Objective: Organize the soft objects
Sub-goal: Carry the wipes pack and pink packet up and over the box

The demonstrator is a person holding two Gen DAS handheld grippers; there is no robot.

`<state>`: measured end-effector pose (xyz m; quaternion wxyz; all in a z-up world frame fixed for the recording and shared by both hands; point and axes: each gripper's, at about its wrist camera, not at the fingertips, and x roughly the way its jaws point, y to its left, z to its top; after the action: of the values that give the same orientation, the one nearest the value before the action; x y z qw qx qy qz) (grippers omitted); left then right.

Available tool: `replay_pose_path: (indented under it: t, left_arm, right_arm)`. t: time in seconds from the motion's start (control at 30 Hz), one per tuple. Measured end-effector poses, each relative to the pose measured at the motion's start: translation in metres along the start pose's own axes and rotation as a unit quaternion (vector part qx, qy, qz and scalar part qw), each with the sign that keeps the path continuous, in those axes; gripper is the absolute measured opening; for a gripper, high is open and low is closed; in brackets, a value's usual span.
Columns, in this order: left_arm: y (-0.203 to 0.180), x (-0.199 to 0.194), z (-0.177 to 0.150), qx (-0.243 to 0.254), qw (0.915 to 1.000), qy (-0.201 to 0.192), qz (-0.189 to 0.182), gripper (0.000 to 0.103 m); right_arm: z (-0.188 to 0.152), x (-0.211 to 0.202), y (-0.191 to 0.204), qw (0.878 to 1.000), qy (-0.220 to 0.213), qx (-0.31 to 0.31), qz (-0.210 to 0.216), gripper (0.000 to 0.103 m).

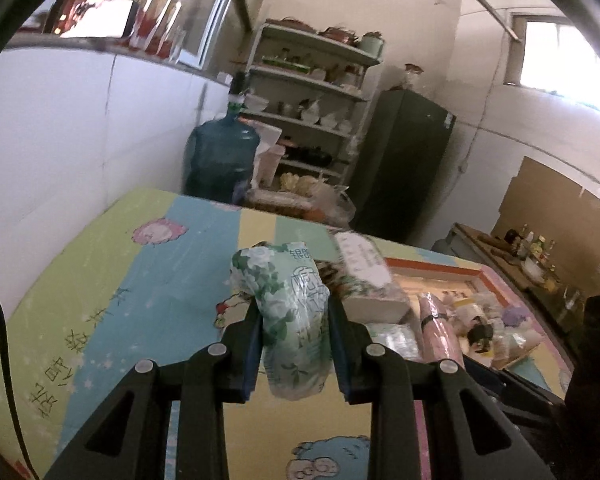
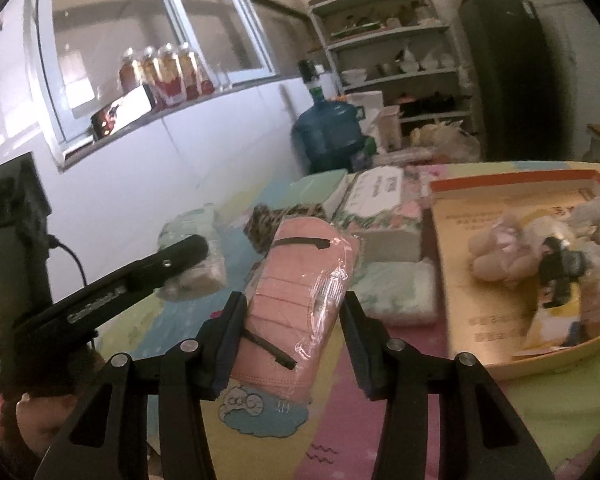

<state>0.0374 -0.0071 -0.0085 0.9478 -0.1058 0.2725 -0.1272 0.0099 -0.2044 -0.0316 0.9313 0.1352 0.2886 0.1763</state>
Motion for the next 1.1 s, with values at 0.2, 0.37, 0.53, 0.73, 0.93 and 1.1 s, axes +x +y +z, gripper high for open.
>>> replay_pose_path:
  t: [0.2, 0.37, 0.53, 0.73, 0.93, 1.1]
  left_arm:
    - [-0.02, -0.005, 0.002, 0.014, 0.9997, -0.007, -0.018, 0.031]
    - [-0.038, -0.004, 0.002, 0.024, 0.9992, -0.009, -0.032, 0.031]
    - [-0.057, 0.002, 0.002, 0.033, 0.9984, -0.007, -0.046, 0.031]
    - [-0.078, 0.008, 0.002, 0.044, 0.9971, -0.006, -0.062, 0.031]
    - [-0.098, 0.016, 0.0, 0.052, 0.9954, -0.001, -0.08, 0.031]
    - [-0.117, 0.024, -0.003, 0.06, 0.9935, 0.006, -0.096, 0.031]
  right_arm:
    - [0.005, -0.02, -0.014, 0.999, -0.023, 0.013, -0.019, 0.049]
    - [0.006, -0.036, -0.028, 0.999, -0.037, 0.023, -0.033, 0.049]
    - [0.006, -0.052, -0.043, 0.997, -0.05, 0.031, -0.047, 0.049]
    - [0.007, -0.069, -0.061, 0.995, -0.063, 0.041, -0.064, 0.049]
    - [0.008, -0.086, -0.077, 0.993, -0.074, 0.049, -0.08, 0.049]
    - [0.005, -0.1, -0.095, 0.99, -0.082, 0.061, -0.094, 0.049]
